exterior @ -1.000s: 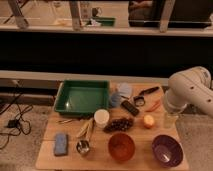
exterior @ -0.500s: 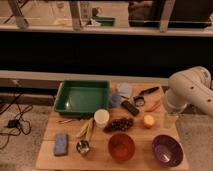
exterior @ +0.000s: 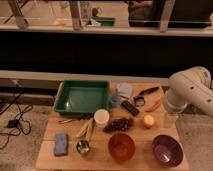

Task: Place grapes in purple bowl

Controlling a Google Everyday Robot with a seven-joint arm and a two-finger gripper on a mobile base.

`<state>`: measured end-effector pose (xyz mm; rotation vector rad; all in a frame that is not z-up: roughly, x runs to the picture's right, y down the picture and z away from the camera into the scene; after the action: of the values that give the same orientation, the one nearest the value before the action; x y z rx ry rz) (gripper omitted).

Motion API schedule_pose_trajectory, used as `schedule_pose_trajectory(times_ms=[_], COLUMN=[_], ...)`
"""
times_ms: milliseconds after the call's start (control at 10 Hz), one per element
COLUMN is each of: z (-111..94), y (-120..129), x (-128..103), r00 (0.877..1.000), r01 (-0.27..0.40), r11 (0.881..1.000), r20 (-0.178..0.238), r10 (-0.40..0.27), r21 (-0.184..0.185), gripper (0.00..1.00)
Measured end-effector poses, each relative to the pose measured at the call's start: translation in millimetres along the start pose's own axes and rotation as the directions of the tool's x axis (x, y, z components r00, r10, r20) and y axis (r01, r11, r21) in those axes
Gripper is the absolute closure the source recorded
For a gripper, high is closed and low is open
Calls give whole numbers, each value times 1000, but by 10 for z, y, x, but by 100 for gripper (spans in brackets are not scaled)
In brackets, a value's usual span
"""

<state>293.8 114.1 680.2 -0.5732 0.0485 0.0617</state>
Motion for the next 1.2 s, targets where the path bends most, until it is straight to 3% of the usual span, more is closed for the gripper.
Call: schedule_pose_trajectory(times_ms=[500,1200], z=[-15,-52], y=[32,170], x=[-36,-407], r00=[1000,997], r01=[2,81], r11=[1000,997], r20=[9,13], r10=[-2,-81], r21=[-1,9], gripper=[20,20])
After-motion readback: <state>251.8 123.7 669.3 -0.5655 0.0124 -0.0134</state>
